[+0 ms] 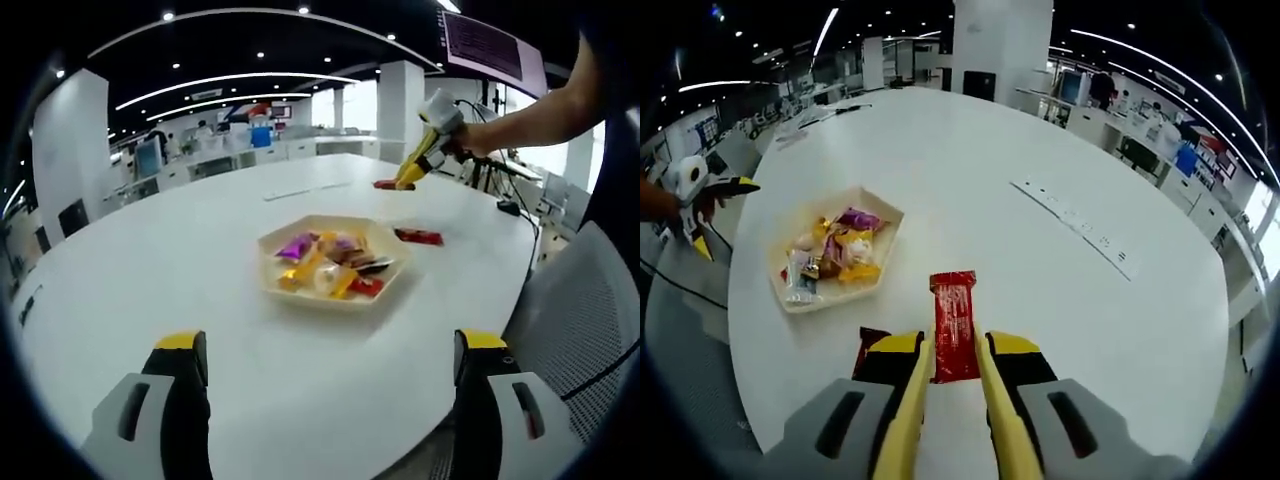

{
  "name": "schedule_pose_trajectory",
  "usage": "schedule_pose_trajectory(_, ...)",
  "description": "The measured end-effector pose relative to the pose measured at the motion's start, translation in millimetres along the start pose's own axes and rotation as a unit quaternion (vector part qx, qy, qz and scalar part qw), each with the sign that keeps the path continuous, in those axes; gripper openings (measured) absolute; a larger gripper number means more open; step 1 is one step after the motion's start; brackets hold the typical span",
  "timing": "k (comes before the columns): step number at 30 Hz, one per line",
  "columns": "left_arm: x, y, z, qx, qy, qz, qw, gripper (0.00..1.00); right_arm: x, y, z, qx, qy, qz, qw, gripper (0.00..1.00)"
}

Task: Place the target food into the container with the food tongs after gripping and lifting it, then release it inside without dropping or visibly crushing the food.

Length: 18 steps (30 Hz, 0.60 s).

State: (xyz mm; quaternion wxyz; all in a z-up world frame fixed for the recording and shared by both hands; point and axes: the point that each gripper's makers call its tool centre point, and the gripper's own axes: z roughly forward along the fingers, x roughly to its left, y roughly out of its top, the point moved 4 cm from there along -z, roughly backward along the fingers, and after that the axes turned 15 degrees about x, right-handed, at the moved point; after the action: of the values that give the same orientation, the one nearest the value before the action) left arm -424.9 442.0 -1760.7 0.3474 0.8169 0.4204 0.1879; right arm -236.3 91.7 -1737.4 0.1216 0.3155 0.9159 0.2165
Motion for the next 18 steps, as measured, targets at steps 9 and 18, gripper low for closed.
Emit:
schedule_pose_trajectory(9, 1.6, -0.5, -0.4, -0.001, 0.004, -0.001, 1.0000, 1.00, -1.0, 1.6, -1.6, 0.001, -0.002, 0.005, 1.0000, 0.22)
schedule_pose_trajectory(18, 1.5, -0.1, -1.5, -0.001, 0.006, 0.000, 1.0000, 1.00, 3.4, 9.7, -4.1, -0.005, 0.003, 0.006, 1.0000, 0.22)
